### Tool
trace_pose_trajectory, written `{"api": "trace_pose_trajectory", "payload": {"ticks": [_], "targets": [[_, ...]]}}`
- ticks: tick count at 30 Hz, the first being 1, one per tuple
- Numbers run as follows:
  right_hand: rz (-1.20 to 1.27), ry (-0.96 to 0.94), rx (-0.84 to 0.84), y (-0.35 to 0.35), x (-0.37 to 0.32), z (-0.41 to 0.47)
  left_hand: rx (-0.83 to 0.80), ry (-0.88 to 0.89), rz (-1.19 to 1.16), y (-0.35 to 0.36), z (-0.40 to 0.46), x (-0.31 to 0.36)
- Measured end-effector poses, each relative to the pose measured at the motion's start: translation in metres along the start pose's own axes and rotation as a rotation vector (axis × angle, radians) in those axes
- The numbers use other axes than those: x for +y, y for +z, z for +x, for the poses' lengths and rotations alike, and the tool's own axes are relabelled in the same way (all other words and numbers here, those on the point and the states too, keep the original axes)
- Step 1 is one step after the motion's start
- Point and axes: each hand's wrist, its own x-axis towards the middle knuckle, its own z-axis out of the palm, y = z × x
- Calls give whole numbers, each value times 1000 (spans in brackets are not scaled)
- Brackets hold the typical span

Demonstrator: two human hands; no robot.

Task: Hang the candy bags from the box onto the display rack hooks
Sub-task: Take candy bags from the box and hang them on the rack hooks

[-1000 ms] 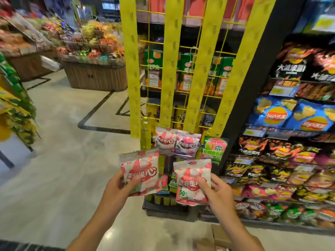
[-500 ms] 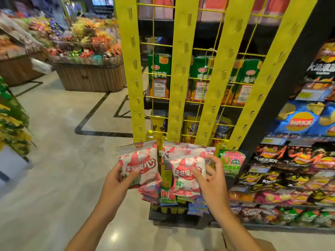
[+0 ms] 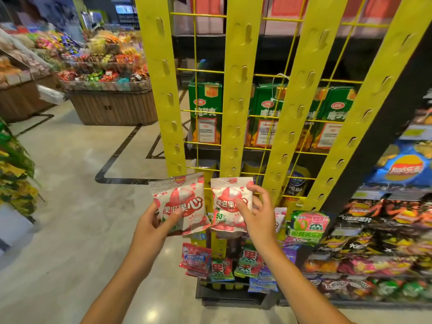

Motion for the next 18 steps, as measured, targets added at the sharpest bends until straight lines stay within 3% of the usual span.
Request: {"api": "trace_pose_trajectory", "payload": {"ticks": [12, 18], "targets": [[-136, 56, 48, 11, 28, -6, -126, -71, 5, -9, 25, -20], [-447, -38, -26, 6, 44, -28, -169, -98, 16, -7, 29, -25]]}}
